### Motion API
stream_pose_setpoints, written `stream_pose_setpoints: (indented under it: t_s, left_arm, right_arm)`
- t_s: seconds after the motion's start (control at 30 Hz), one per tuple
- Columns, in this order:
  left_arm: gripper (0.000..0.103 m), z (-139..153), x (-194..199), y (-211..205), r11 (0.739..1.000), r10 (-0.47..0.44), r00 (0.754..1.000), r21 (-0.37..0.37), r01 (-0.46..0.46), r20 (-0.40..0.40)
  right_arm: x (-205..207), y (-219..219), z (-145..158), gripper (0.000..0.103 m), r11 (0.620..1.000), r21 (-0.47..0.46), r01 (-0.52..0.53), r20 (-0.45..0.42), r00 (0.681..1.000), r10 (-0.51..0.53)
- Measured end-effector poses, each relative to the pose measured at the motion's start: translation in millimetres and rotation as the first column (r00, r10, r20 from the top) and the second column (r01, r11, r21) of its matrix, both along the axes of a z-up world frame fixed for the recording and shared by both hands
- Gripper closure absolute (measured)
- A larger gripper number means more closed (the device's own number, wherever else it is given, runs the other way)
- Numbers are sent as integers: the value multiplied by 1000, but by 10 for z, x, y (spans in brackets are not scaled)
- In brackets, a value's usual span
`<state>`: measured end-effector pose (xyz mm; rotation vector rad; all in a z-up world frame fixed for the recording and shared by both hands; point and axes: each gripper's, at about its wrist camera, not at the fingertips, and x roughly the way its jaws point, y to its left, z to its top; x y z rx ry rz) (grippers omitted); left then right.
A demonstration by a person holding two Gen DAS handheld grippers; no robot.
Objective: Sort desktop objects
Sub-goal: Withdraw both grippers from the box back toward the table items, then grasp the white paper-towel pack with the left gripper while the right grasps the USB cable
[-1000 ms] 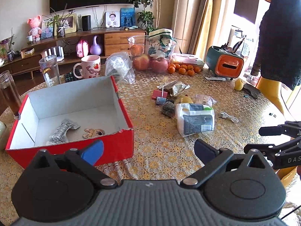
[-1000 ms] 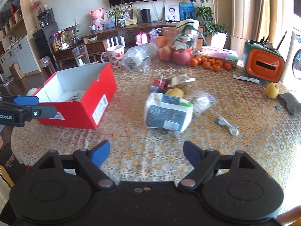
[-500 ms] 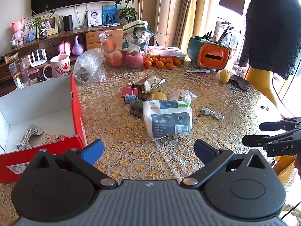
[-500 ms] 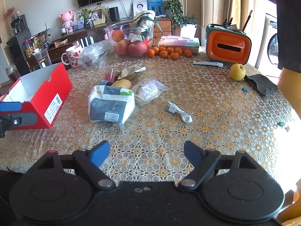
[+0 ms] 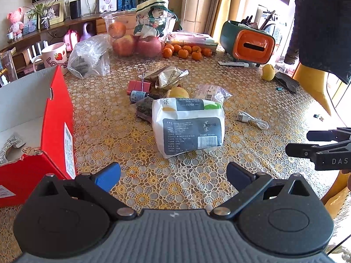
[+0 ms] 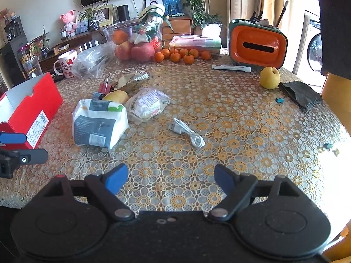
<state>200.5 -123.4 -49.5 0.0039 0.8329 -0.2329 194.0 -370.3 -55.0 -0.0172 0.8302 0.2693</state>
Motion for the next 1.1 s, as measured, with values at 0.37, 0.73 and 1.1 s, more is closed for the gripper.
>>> stream_pose_setpoints:
  t_s: [0.37, 0.73, 1.1]
  left_arm:
    - [0, -154, 441, -369, 998, -44, 999, 47, 44, 8]
    - [0, -339, 769, -546, 996, -65, 998, 53, 65, -11]
    - [0, -520, 837, -730, 977, -124, 992, 179, 116, 32]
  right_arm:
    - [533, -33, -357, 21, 999, -42, -8, -40, 999, 6]
    - [923, 28, -569, 22, 996, -83, -42, -61, 997, 38]
    - [1091, 163, -631, 24, 991, -102, -83, -47, 996, 79]
